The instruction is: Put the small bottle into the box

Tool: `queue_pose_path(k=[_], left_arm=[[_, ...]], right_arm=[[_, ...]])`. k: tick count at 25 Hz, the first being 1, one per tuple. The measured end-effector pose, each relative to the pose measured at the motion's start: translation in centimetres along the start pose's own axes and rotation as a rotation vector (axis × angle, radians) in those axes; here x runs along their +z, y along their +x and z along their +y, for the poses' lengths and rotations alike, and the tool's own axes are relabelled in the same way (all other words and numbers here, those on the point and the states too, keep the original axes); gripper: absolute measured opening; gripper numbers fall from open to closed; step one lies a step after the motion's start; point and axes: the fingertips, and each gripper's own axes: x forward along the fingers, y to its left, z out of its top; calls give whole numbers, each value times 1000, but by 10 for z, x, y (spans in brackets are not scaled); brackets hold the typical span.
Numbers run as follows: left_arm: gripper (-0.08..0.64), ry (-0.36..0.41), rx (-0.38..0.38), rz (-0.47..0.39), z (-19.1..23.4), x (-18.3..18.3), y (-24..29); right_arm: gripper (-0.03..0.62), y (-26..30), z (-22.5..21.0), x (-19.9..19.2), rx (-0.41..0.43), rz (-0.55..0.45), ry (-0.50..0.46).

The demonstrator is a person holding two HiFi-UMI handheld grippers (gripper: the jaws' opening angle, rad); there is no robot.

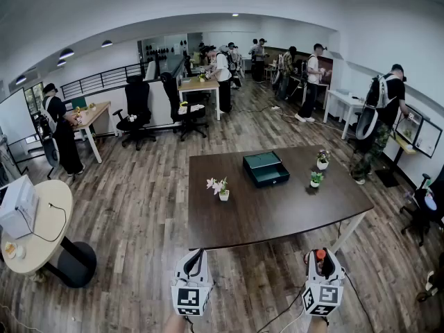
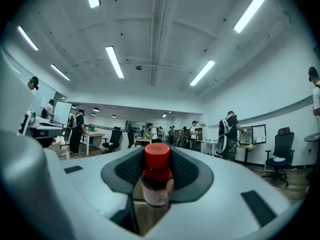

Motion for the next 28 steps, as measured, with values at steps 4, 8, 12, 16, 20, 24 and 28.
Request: queue_pose_path(k=[4,8,12,16,20,24,28], left_arm=[[2,-2,3,20,45,-13,-56],[2,-2,2,20,71,-11,-89],[2,-8,-8,5,78,-9,-105],[2,-12,-20,-4,74,-4,-114],[2,-24,-60,3,55,-8,-113],[2,-39,-120,-2,19,-8,-98],[2,-32,-192,2,-19,-15,-75]], right_arm=[[152,-38,53,1,-20,18,12],[152,-62,84,4,-26,19,26],[152,-78,95,7,-40,10,29],[153,-96,100,11,-58,-2,4],[153,-110,94,7,-75,3,1],[153,-124,69,1,-118,14,-1],[153,-137,34,-10,-184,24,3]])
